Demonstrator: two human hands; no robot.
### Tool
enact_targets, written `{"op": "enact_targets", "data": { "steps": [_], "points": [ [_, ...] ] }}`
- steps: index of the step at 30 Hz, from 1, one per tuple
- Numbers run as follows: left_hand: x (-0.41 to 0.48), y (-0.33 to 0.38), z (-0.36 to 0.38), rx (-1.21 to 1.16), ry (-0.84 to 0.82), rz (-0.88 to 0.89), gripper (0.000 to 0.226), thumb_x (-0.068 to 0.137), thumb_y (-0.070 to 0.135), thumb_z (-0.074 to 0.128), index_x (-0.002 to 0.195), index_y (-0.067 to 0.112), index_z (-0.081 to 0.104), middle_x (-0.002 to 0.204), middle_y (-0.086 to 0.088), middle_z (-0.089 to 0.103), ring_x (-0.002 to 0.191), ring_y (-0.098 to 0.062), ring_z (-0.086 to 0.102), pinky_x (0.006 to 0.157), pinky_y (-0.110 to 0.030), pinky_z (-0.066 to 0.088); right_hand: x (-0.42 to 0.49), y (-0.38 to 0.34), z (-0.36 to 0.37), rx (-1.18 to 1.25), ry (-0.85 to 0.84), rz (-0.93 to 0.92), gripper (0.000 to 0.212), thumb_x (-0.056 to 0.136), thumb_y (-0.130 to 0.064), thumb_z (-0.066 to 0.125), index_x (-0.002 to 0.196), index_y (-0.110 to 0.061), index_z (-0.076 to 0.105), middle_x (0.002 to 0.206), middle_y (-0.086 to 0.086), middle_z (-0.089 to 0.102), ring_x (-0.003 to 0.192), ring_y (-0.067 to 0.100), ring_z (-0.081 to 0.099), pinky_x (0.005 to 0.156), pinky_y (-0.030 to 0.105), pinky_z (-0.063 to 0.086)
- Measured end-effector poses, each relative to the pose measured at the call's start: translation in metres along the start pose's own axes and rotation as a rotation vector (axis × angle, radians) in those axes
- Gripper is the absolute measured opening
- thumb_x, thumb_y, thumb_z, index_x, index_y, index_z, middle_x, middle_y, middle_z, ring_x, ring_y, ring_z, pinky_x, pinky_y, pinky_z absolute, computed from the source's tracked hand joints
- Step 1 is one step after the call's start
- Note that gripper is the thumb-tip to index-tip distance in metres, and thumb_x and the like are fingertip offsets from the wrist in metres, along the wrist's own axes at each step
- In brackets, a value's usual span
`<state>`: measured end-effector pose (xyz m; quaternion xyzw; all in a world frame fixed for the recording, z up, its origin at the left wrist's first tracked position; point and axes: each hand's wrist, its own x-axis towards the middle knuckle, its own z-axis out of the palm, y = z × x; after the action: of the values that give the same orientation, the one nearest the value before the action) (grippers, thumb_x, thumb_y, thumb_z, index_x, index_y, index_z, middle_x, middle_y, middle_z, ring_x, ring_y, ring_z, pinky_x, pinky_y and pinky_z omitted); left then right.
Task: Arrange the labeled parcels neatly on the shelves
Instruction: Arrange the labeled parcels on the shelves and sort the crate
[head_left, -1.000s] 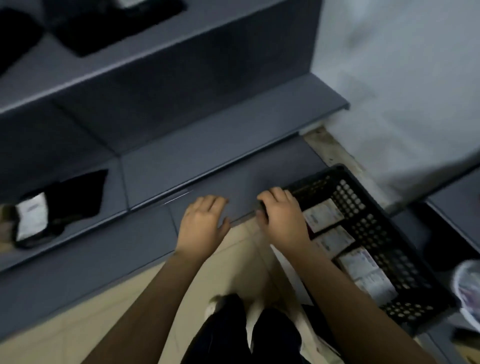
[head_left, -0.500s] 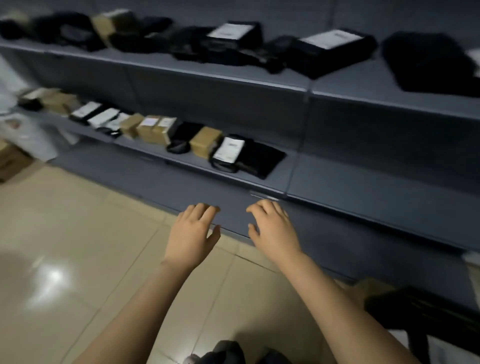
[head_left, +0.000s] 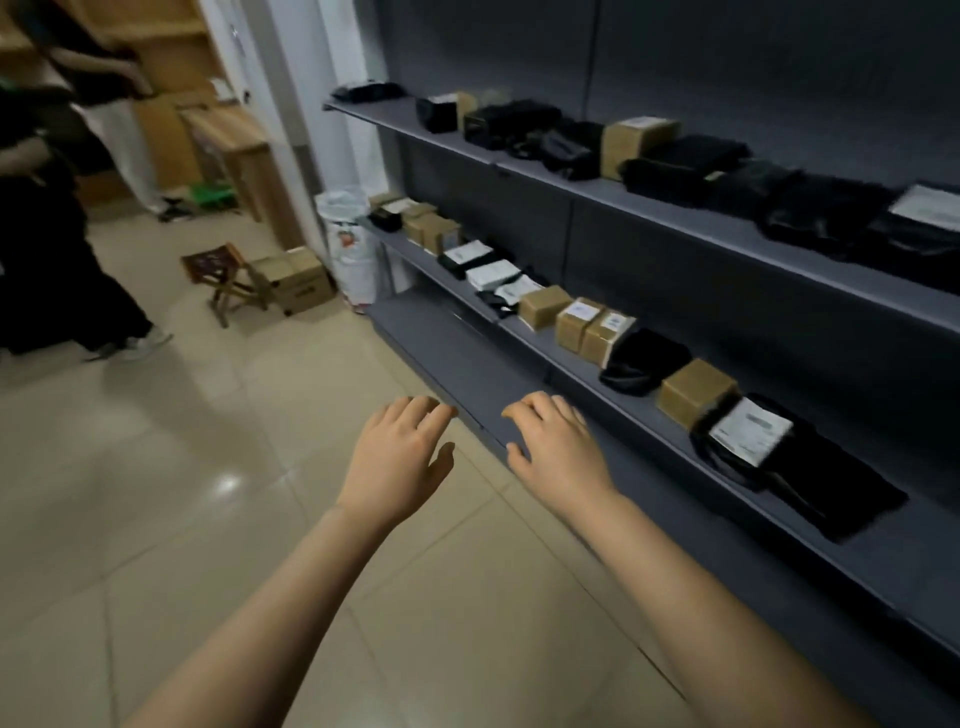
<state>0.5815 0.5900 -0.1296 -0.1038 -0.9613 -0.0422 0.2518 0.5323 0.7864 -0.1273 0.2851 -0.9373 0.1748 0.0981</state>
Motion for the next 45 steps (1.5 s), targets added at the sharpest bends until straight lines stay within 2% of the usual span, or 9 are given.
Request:
{"op": "enact_targets", "data": {
  "steps": [7, 22, 27, 31, 39, 45],
  "points": [
    [0.061, -0.112, 0.004, 0.113, 0.084, -0.072, 0.037, 0.070, 0.020, 0.079, 0.103, 0.012, 0.064, 0.094, -0.005, 0.062, 0.081, -0.030, 0.059, 0.068, -0.035, 0.048, 0.143, -0.028, 0.026, -0.016, 0.031, -0.158, 0.032, 0.089, -0.019, 0.059, 0.121, -0.016, 0.057, 0.117, 0.004, 0.054, 0.107, 0.025, 0.050, 0.093, 0.035, 0.039],
    [0.288, -0.330, 0.042, 0.266, 0.256, -0.135, 0.035, 0.069, 0.021, 0.080, 0.097, 0.013, 0.062, 0.089, -0.005, 0.061, 0.081, -0.028, 0.058, 0.068, -0.035, 0.047, 0.490, -0.036, 0.063, 0.010, 0.120, -0.333, 0.027, 0.090, -0.019, 0.059, 0.116, -0.013, 0.058, 0.116, 0.006, 0.054, 0.109, 0.025, 0.049, 0.090, 0.035, 0.040],
    [0.339, -0.402, 0.070, 0.247, 0.280, -0.118, 0.036, 0.069, 0.020, 0.079, 0.098, 0.012, 0.059, 0.088, -0.006, 0.060, 0.079, -0.028, 0.056, 0.066, -0.035, 0.045, 0.577, -0.045, 0.092, -0.002, 0.153, -0.324, 0.026, 0.088, -0.019, 0.061, 0.114, -0.014, 0.059, 0.114, 0.006, 0.055, 0.106, 0.026, 0.050, 0.089, 0.037, 0.041],
    [0.364, -0.472, 0.100, 0.225, 0.211, -0.096, 0.034, 0.069, 0.020, 0.077, 0.099, 0.012, 0.063, 0.089, -0.004, 0.060, 0.081, -0.026, 0.056, 0.068, -0.034, 0.042, 0.636, -0.058, 0.128, -0.052, 0.133, -0.289, 0.027, 0.089, -0.018, 0.060, 0.115, -0.015, 0.057, 0.115, 0.005, 0.055, 0.108, 0.026, 0.049, 0.090, 0.036, 0.040],
    [0.435, -0.614, 0.123, 0.179, 0.126, 0.031, 0.031, 0.076, 0.024, 0.072, 0.103, 0.013, 0.063, 0.094, -0.005, 0.062, 0.084, -0.027, 0.058, 0.071, -0.035, 0.044, 0.755, -0.093, 0.176, -0.104, 0.195, -0.111, 0.028, 0.086, -0.018, 0.064, 0.113, -0.013, 0.060, 0.111, 0.009, 0.056, 0.104, 0.029, 0.051, 0.088, 0.038, 0.042],
    [0.498, -0.682, 0.142, 0.118, 0.130, 0.102, 0.026, 0.078, 0.026, 0.062, 0.101, 0.014, 0.062, 0.092, -0.005, 0.059, 0.081, -0.028, 0.056, 0.069, -0.037, 0.044, 0.829, -0.100, 0.184, -0.130, 0.247, -0.029, 0.025, 0.082, -0.014, 0.068, 0.106, -0.010, 0.062, 0.106, 0.011, 0.057, 0.098, 0.031, 0.054, 0.086, 0.043, 0.044]
  ]
}}
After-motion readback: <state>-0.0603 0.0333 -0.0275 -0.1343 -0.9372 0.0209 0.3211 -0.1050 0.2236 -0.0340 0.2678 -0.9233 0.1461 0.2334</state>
